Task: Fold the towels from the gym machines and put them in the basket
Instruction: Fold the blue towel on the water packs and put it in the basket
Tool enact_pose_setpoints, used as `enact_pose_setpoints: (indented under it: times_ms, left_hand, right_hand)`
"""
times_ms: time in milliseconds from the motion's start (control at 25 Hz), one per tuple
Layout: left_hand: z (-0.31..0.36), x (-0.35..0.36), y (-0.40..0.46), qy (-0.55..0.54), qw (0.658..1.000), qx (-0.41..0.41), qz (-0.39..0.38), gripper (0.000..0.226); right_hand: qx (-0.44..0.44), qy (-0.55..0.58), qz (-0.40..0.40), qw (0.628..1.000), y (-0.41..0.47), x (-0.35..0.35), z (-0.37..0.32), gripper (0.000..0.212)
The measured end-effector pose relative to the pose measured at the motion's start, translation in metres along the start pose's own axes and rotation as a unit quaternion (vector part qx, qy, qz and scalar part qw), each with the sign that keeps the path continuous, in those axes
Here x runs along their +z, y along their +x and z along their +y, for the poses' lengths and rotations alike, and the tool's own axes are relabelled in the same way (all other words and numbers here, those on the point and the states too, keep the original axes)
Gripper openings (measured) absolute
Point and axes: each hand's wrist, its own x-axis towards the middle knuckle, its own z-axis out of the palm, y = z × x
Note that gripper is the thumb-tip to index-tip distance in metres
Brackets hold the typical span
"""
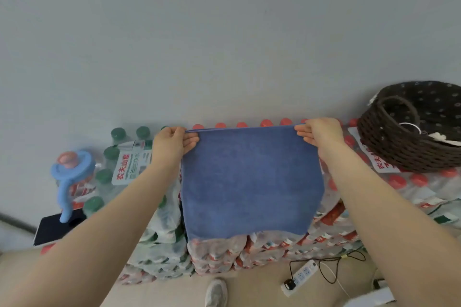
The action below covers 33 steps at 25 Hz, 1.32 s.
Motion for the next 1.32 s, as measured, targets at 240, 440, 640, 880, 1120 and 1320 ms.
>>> enact_pose_setpoints:
  times_ms: [240,440,640,880,1120,1320]
  left_hand:
    - [0.001,0.032,0.062,0.013,1.000,-0.021,-0.015,0.015]
    - [-0.005,0.047,0.078,0.102,0.995,0.022,-0.006,0.009]
    - [-0.010,0.038,0.047,0.230,0.965,0.114,-0.051,0.050]
    - [-0.023,0.002,-0.023,0.289,0.951,0.111,-0.006,0.019]
    - [-0.066,-0.015,-0.111,0.249,0.960,0.088,0.089,0.009]
    - [-0.094,-0.007,-0.145,0.224,0.970,0.005,0.098,0.021]
  right_hand:
    - [-0.094,-0.125,0.063,0.986,0.058,0.035,-0.006,0.024]
    - [-0.087,-0.166,-0.043,0.981,0.072,0.044,0.017,0.060]
    - [-0.110,-0.251,-0.095,0.957,0.051,0.021,0.024,0.063]
    - [-0.172,-0.279,-0.061,0.943,0.000,-0.035,0.060,0.041]
    - [-0.170,-0.237,0.007,0.957,-0.057,-0.079,0.098,0.027]
    - [-0.124,-0.166,-0.013,0.978,-0.080,-0.084,0.121,0.017]
